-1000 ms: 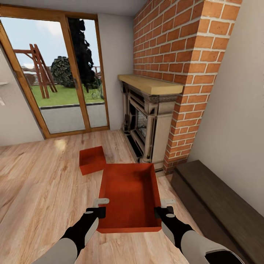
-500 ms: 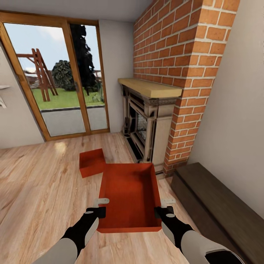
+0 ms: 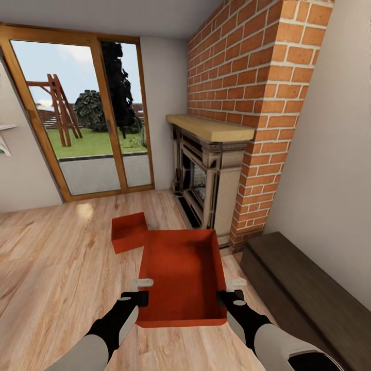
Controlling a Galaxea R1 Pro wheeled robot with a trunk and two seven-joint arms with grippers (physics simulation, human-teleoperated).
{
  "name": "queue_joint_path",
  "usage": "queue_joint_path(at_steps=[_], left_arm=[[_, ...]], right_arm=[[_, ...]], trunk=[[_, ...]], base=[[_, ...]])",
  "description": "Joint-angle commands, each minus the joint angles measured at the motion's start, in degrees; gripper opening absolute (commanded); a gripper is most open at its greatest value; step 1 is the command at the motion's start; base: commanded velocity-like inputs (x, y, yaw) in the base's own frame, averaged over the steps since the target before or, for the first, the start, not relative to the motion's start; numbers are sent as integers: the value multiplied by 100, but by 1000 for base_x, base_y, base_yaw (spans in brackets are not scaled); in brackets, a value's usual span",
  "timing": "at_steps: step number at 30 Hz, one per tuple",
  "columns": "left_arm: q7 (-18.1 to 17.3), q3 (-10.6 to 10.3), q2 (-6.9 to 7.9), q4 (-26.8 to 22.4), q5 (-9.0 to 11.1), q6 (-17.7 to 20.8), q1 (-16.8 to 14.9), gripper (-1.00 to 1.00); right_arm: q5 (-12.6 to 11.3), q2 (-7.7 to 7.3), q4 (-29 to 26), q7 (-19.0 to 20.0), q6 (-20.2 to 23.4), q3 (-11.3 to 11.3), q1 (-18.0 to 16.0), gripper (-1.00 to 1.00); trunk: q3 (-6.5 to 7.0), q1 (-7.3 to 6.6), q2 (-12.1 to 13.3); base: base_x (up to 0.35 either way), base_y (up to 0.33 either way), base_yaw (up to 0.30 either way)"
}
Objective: Move the two storage containers from the living room to the garage. In the garage, place one container on the floor and stack the other container on top of it (either order is fine).
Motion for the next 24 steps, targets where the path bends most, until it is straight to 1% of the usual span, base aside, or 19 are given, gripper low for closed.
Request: queue_joint_path(at_steps=[1, 4, 7, 24], left_arm=[[114, 39, 5, -7, -66, 47, -2, -100], [114, 99, 6, -7, -67, 42, -2, -100], [114, 116, 6, -7, -68, 37, -2, -100], [121, 128, 5, 2, -72, 14, -2, -100]], right_arm=[[17, 2, -9, -29, -3, -39, -8, -100], [17, 3, -9, -29, -3, -39, -8, -100], [17, 1, -9, -29, -3, -39, -8, -100], [17, 3, -9, -29, -3, -39, -8, -100]], trunk=[[-3, 4, -13], [25, 4, -13], [52, 4, -13], [209, 4, -13]], base=[[0, 0, 0], [0, 0, 0], [0, 0, 0], [0, 0, 0]])
